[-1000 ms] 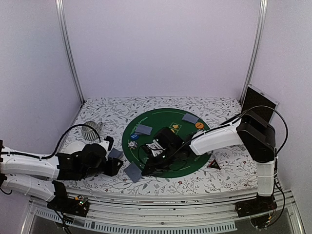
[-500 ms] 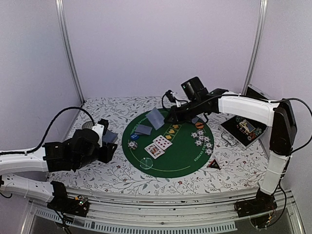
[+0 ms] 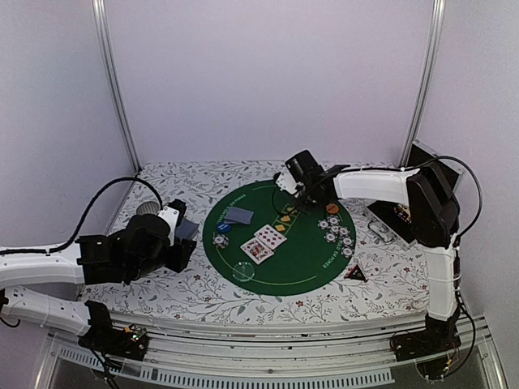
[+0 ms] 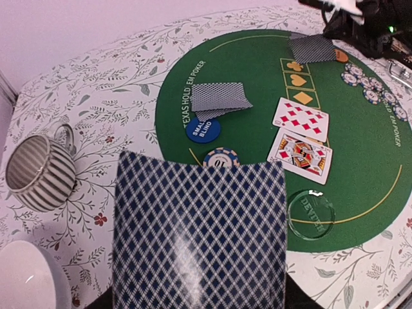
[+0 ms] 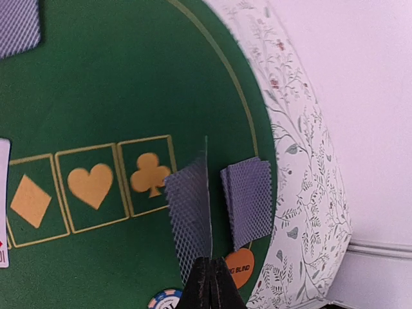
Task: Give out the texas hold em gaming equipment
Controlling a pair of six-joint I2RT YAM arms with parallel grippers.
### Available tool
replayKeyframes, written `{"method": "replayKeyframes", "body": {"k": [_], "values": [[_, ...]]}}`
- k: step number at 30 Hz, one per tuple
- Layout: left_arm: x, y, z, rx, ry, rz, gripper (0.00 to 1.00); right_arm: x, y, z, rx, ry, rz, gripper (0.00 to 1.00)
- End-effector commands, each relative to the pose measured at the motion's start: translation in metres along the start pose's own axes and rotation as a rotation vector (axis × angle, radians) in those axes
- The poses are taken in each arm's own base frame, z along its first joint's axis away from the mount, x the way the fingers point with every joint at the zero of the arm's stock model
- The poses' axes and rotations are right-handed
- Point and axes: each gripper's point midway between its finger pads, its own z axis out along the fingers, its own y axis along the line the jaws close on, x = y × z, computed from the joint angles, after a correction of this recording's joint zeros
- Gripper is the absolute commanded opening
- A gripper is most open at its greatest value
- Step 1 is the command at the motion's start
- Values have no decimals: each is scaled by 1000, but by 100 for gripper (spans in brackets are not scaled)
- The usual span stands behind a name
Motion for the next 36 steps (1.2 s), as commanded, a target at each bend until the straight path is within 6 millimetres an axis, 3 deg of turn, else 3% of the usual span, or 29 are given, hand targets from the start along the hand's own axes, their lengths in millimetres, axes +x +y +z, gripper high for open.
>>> {"method": "replayKeyframes", "body": {"k": [1,7,13,19,24,31,36], "values": [[-14,-4,0,21,-39,-14,51,21,34,20,90,82,-306,2],[-15,0,-2,25,-47,-12,51,20,92,7,-44,18,-389,2],[-14,5,-6,31,-62,-40,51,18,115,-8,-169,-68,-384,2],[-12,9,-9,32,-70,-64,51,22,106,-3,-127,-73,-443,2],[-12,11,-9,28,-71,-58,51,11,115,-2,-176,-104,-457,2],[-12,7,-8,41,-61,-38,51,16,117,-1,-180,-87,-484,3],[-20,-8,-9,115,-76,32,52,14,110,-21,-171,-97,-490,44]]}}
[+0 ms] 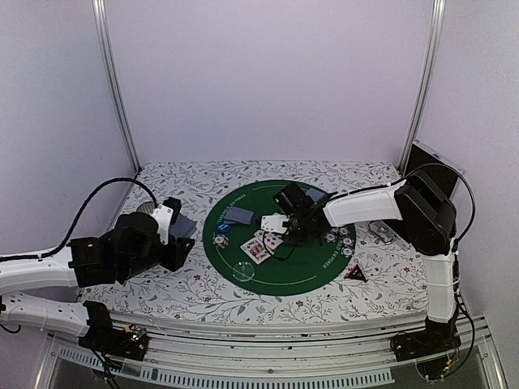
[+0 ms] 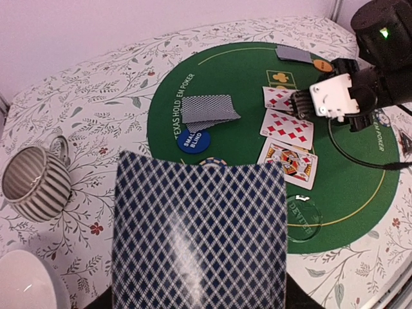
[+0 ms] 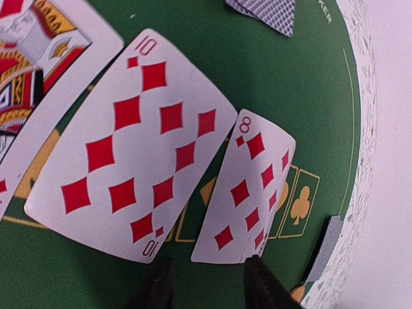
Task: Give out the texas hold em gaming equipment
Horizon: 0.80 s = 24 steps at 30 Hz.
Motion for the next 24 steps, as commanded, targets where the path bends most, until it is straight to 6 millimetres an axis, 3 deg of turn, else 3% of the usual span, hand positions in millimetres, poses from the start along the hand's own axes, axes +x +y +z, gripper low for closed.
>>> {"method": "replayKeyframes", "body": {"k": [1,4,7,8,9,11,13,16,18,24], "values": [[-13,-16,0,85,-33,66,52,-7,-13,-30,14,-43,10,49],[-25,-31,-3,160,-66,140,52,-26,-34,-75,48,-146,57,59],[-37,-48,-10,236,-101,241,52,-62,-63,-142,36,-364,167,71],[-42,-54,-14,258,-117,279,52,-73,-77,-170,6,-469,263,81],[-49,-60,-18,281,-138,317,52,-82,-89,-196,-39,-577,350,98],[-57,-72,-25,321,-178,400,52,-94,-106,-242,-212,-800,550,99],[-67,-82,-31,344,-224,473,52,-106,-102,-269,-448,-947,678,99],[-81,-94,-36,353,-289,561,52,-123,-80,-285,-772,-1007,793,99],[-91,-98,-37,345,-316,591,52,-129,-73,-284,-888,-1020,855,99],[-100,-109,-29,335,-311,618,52,-169,-40,-285,-1004,-966,784,99]]}}
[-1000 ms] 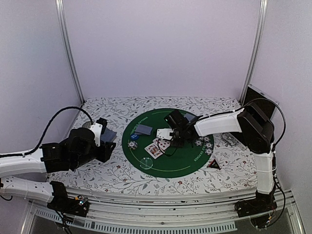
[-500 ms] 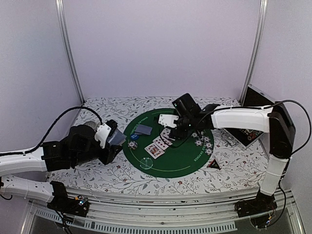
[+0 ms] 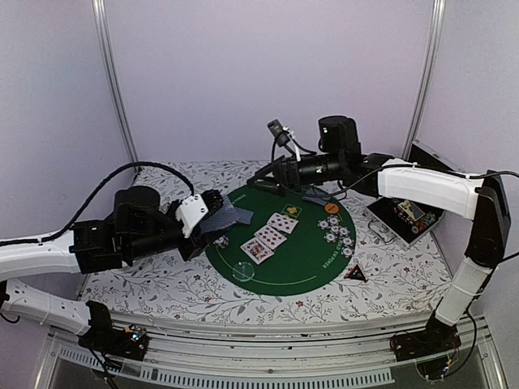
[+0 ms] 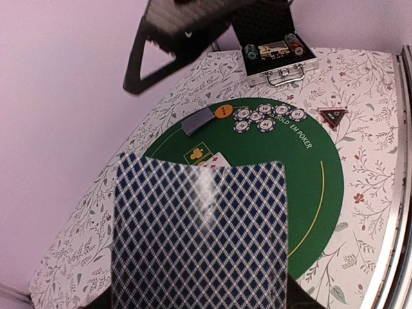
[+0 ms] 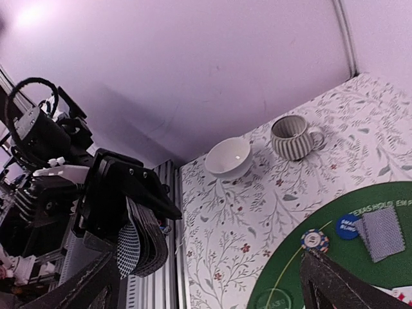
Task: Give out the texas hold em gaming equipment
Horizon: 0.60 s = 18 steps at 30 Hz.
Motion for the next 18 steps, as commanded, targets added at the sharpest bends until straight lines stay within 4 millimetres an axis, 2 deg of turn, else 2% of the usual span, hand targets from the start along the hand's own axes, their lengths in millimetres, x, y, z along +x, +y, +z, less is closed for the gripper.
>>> {"method": "replayKeyframes", "body": {"k": [1,7,11,14,18], "values": [[-23,-1,6,-3,-48,53,52,19,34,35,-158,111,75,99],[-22,-1,13,-22,-31,54,52,41,29,59,-189,169,118,99],[-24,0,13,-26,-34,40,52,53,9,67,-98,199,131,99],[-25,3,12,-42,-43,39,52,61,-9,66,11,242,117,99],[-25,4,8,-48,-56,40,52,59,-15,56,67,254,80,94]]}}
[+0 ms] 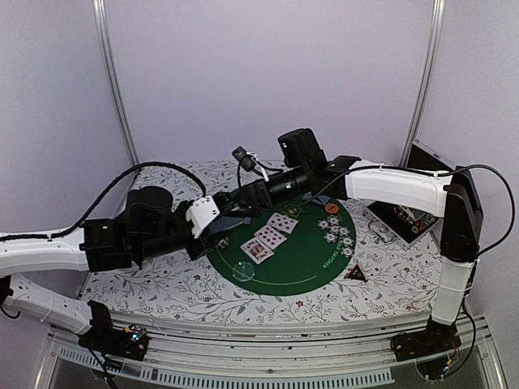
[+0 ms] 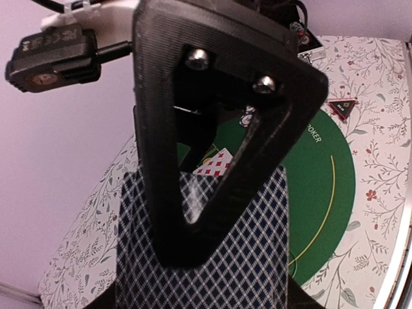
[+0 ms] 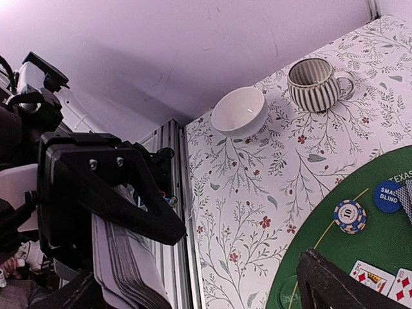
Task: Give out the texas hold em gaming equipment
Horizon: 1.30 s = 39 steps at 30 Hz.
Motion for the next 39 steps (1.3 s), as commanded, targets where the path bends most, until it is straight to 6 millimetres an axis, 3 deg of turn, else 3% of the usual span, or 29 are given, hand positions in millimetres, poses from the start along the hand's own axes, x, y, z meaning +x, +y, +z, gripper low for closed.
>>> {"method": "replayKeyframes", "body": {"k": [1,5,10,23,30,39], "values": [[-24,10,-10,-35,-88,-15,52,0,-12,-12,109,25,-31,90],[-22,10,-11,-38,-91,-15,52,-8,-9,-22,115,13,-44,79],[-18,10,-9,-47,-81,-13,52,-12,9,-20,21,23,-50,58],[-5,12,-9,-72,-49,-18,52,-16,14,-34,73,47,-73,10],[1,14,-9,-89,-28,-25,52,-20,12,-44,115,61,-79,3],[16,13,-9,-100,3,-47,52,-46,25,-77,98,-5,-99,2]]}}
